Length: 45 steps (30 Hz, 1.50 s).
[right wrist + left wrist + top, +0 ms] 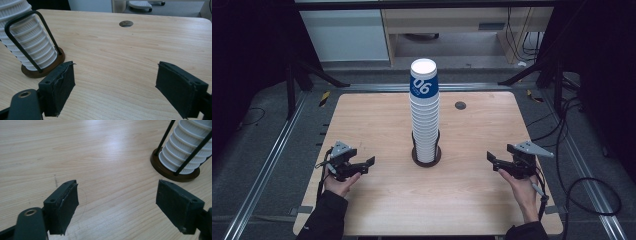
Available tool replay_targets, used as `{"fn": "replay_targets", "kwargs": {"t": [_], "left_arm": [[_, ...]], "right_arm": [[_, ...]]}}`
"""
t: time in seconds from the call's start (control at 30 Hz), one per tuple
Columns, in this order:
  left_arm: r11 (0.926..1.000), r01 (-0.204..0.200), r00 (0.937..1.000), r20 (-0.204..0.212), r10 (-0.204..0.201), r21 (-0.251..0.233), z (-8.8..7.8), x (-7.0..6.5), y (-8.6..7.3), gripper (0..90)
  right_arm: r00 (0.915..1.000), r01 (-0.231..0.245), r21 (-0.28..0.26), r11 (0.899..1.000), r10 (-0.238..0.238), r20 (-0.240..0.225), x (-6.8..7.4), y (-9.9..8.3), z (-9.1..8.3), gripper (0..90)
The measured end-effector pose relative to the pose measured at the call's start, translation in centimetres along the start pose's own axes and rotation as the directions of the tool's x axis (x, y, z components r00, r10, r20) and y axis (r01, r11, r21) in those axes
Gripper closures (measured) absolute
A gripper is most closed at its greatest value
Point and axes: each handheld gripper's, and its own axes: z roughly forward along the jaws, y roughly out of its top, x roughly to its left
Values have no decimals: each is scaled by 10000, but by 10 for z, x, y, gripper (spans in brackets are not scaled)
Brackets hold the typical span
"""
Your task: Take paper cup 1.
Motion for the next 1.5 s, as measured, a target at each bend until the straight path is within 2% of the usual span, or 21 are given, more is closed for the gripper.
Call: {"fn": "replay_targets", "kwargs": {"t": [0.17, 0.4, 0.5, 0.57, 0.6, 0.63, 0.67, 0.83, 0.93, 0.97, 1.07, 1.3, 1.33, 1.37, 1.4, 1.43, 1.5], "left_arm": [[9996, -269, 9996, -59, 269, 113, 1, -6, -2, 179], [9995, -316, 9995, 14, 316, 14, -1, -6, -1, 185], [9989, -468, 9989, -86, 469, 98, -1, -6, -1, 192], [9988, -466, 9989, -77, 468, 157, 1, -6, -2, 192], [9986, -483, 9988, -37, 484, 214, 1, -6, -2, 191], [9986, -483, 9988, -37, 484, 214, 1, -6, -2, 190], [9985, -490, 9988, -79, 492, 251, 1, -7, -3, 188], [9982, -506, 9987, -37, 507, 308, 2, -7, -3, 196], [9983, -459, 9989, 8, 459, 356, 3, -7, -3, 197], [9983, -459, 9989, 8, 459, 356, 3, -7, -3, 197], [9978, -488, 9988, 2, 488, 438, 3, -7, -3, 197], [9975, -496, 9988, -32, 498, 496, 4, -6, -4, 199], [9976, -500, 9987, 47, 499, 484, 5, -6, -4, 199], [9976, -500, 9987, 47, 499, 484, 5, -6, -4, 199], [9972, -525, 9986, 61, 523, 528, 6, -7, -4, 199], [9972, -525, 9986, 61, 523, 528, 6, -7, -4, 199], [9969, -495, 9987, 119, 489, 606, 7, -7, -5, 200]], "right_arm": [[9999, 56, -81, 10000, -57, -152, 0, 2, -4, 152], [9975, 472, -267, 9985, -485, -509, 16, 15, -7, 135], [9930, 756, -528, 9957, -801, -870, 27, 30, -11, 126], [9921, 790, -648, 9948, -849, -925, 30, 35, -13, 126], [9896, 776, -954, 9924, -884, -1138, 35, 46, -16, 123], [9896, 776, -954, 9924, -884, -1138, 35, 46, -16, 123], [9869, 842, -1249, 9886, -1001, -1269, 40, 57, -19, 120], [9804, 1200, -1591, 9799, -1422, -1361, 52, 79, -23, 106], [9746, 1243, -1982, 9722, -1571, -1594, 59, 97, -27, 101], [9746, 1243, -1982, 9722, -1571, -1594, 59, 97, -27, 101], [9722, 1205, -2336, 9648, -1623, -1690, 64, 113, -29, 92], [9641, 1341, -2612, 9559, -1868, -1888, 78, 135, -28, 86], [9595, 1378, -2692, 9532, -1959, -2025, 83, 142, -26, 85], [9595, 1378, -2692, 9532, -1959, -2025, 83, 142, -26, 85], [9540, 1362, -2760, 9515, -2011, -2222, 89, 148, -24, 82], [9540, 1362, -2760, 9515, -2011, -2222, 89, 148, -24, 82], [9482, 1378, -2854, 9484, -2096, -2388, 96, 155, -21, 79]]}}
